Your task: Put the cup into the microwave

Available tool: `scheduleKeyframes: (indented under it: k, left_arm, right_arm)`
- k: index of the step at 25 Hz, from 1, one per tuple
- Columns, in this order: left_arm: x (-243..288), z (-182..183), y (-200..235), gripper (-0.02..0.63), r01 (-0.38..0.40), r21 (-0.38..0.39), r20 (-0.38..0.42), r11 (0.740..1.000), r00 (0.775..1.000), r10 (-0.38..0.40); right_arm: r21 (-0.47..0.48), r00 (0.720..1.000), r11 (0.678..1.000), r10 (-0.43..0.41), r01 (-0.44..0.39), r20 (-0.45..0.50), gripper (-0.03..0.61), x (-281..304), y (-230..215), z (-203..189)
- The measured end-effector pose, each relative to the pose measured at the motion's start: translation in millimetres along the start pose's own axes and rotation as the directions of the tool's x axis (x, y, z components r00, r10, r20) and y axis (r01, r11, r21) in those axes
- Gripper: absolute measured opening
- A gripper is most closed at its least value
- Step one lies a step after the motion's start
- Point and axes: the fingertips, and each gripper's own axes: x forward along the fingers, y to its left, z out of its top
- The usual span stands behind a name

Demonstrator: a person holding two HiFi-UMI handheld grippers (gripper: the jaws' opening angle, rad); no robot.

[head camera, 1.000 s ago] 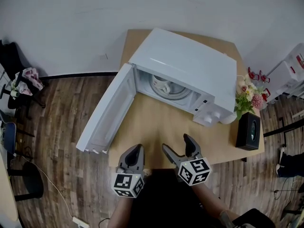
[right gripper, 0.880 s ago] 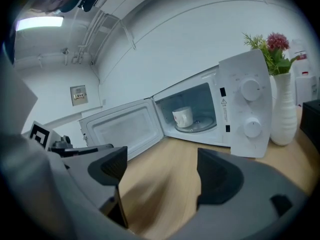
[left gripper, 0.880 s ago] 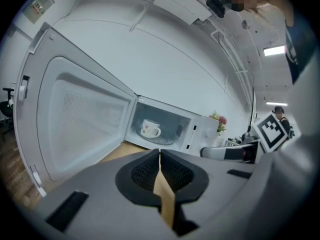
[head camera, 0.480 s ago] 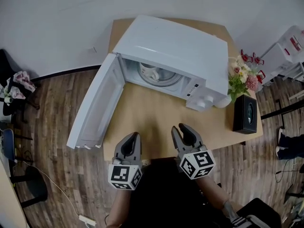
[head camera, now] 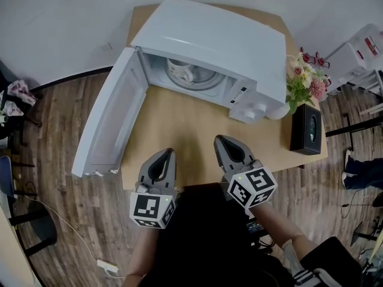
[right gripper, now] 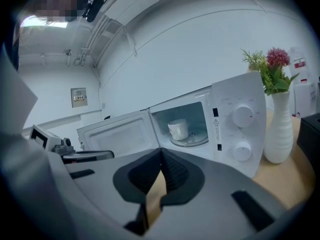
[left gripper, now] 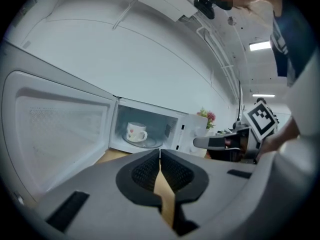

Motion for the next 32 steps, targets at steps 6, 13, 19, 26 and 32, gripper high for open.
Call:
scheduleKeyframes:
  k: [6, 13, 19, 26, 32]
  left_arm:
    - [3, 3, -6, 0.006, 0.024, -0.002, -0.003, 1.0, 1.0, -0.024]
    - [5, -1, -16, 0.006, 0.051, -0.002, -0.015, 0.999, 0.999, -0.051]
    - [6, 2, -15, 0.006, 0.046, 0.0, -0.008, 0.999, 0.999, -0.046]
    - [6, 4, -13, 0.006, 0.037, 0.001, 0.0, 0.999, 0.999, -0.037]
    - [6, 4, -9, 0.006, 0.02, -0.002, 0.004, 1.0, 1.0, -0.02]
  right_arm:
    - [0.004, 0.996, 0.997, 0.079, -0.079, -0.036, -0.008, 11, 7, 13]
    - [-0.108, 0.986, 0.983, 0.139, -0.148, -0.089, -0.008, 19, 11, 15]
    - [-0.134, 0.98, 0.978, 0.145, -0.163, -0.137, -0.008, 24, 9, 6]
    - [-0.141, 0.978, 0.975, 0.153, -0.173, -0.14, -0.008, 32, 14, 7]
    - [-0.124, 0.978, 0.979, 0.144, -0.164, -0.152, -0.008, 38, 11, 3]
